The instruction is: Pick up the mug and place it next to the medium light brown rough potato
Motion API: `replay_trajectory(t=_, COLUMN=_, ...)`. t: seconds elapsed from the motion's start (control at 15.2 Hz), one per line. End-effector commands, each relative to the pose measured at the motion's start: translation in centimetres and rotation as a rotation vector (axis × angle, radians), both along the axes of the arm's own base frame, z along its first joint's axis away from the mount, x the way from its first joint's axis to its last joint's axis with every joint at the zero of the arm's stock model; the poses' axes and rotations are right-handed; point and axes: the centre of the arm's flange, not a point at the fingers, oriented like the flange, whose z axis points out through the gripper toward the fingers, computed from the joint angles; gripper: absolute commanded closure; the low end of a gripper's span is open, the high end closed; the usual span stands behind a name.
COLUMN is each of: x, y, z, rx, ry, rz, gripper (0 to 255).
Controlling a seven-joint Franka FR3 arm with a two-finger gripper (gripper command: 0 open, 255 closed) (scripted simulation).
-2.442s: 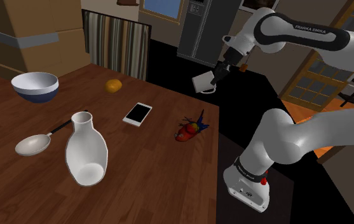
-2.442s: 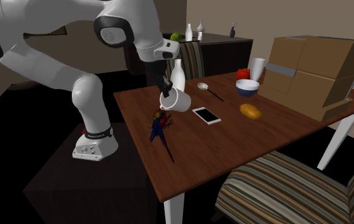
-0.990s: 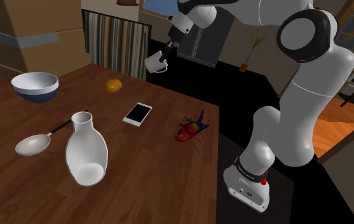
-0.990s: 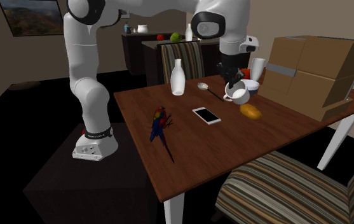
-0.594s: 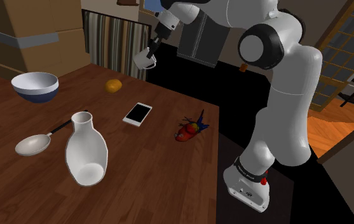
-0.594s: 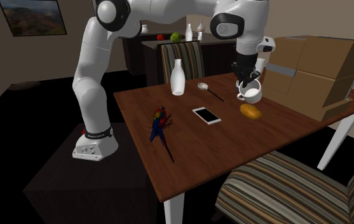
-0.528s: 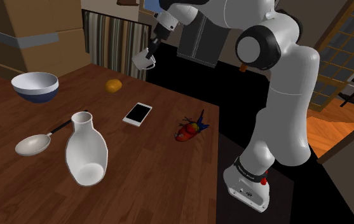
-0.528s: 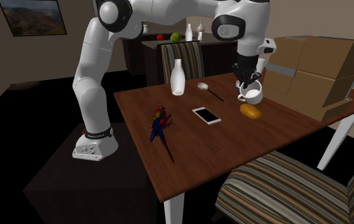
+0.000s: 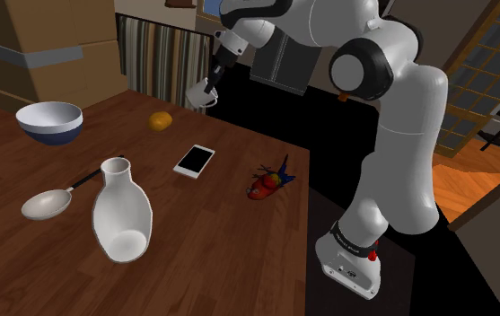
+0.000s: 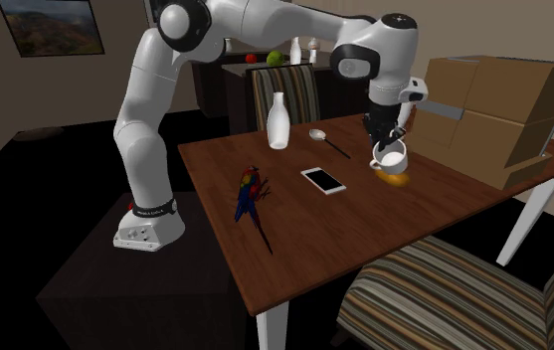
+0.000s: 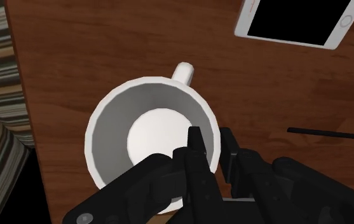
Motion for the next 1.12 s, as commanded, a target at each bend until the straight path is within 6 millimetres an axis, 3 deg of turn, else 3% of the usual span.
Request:
replay_trajectory(t=0.0, x=0.0, y=0.0, z=-1.1, rx=0.000, ry=-0.001, rz=0.000, gripper=255)
replay_trajectory(t=1.06, x=0.0, y=0.0, z=-9.5, rx=0.000, ry=-0.001, rz=0.000, gripper=255)
